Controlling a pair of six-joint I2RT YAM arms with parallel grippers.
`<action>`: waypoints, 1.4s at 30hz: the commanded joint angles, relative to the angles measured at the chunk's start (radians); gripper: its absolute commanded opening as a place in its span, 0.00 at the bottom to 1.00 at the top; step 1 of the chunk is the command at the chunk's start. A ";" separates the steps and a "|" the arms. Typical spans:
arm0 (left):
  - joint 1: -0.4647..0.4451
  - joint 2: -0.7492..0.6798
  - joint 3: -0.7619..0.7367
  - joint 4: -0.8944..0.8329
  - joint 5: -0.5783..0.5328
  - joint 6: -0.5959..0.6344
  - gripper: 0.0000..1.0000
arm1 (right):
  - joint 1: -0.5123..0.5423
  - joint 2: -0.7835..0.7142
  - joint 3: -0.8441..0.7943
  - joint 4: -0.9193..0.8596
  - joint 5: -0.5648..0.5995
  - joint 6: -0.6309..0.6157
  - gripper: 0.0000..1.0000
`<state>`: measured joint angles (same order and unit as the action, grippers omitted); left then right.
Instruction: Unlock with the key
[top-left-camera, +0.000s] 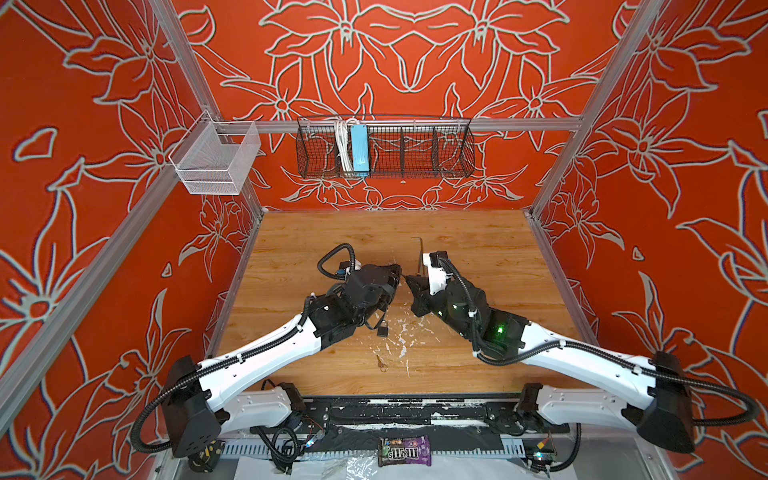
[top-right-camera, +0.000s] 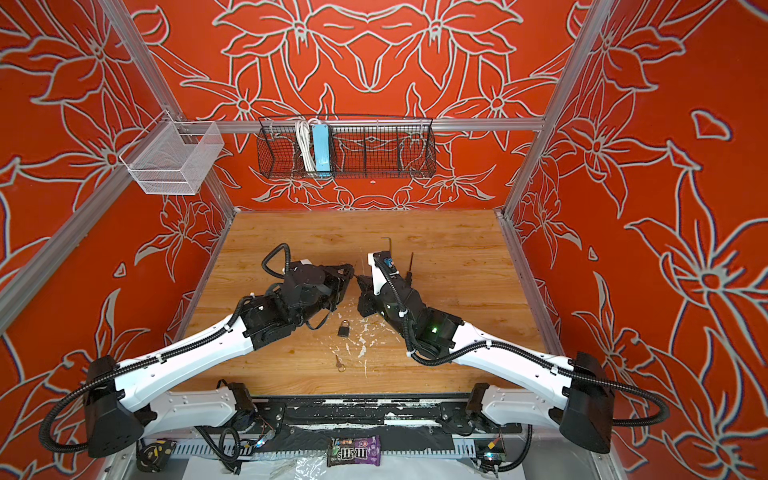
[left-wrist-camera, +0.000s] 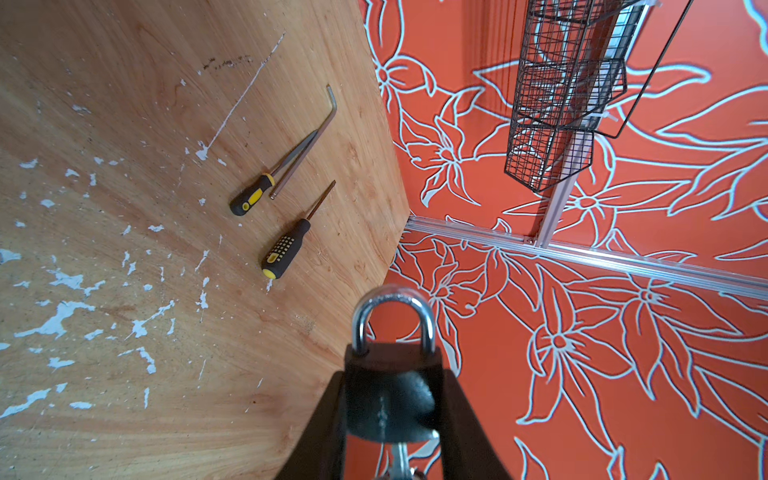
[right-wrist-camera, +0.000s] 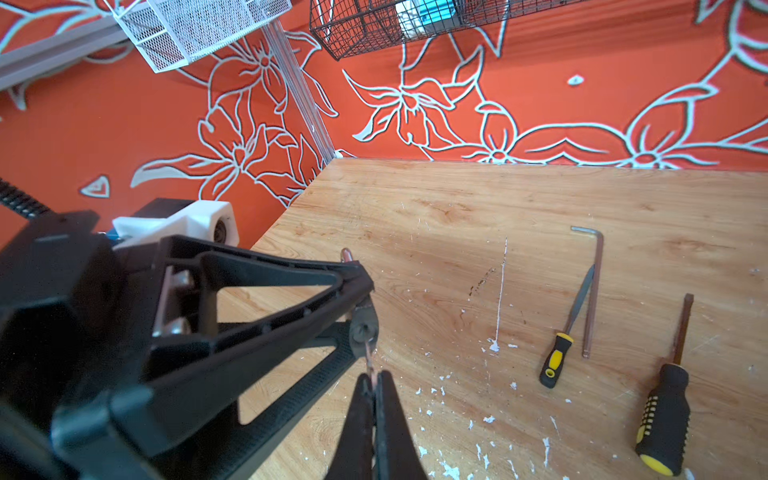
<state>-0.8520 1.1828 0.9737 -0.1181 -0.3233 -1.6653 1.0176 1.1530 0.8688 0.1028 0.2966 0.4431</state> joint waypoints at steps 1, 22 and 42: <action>-0.047 0.003 0.001 0.057 0.146 0.002 0.00 | 0.026 0.024 0.026 0.114 -0.013 -0.128 0.00; -0.069 0.008 0.070 0.160 0.326 0.049 0.00 | -0.009 0.118 -0.063 0.279 -0.182 -0.198 0.00; -0.076 0.018 -0.010 0.113 0.156 0.012 0.00 | -0.030 0.024 -0.054 0.273 -0.027 0.471 0.00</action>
<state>-0.8593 1.1881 0.9733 -0.0704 -0.3202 -1.6352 0.9798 1.1831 0.8207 0.2672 0.2562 0.8040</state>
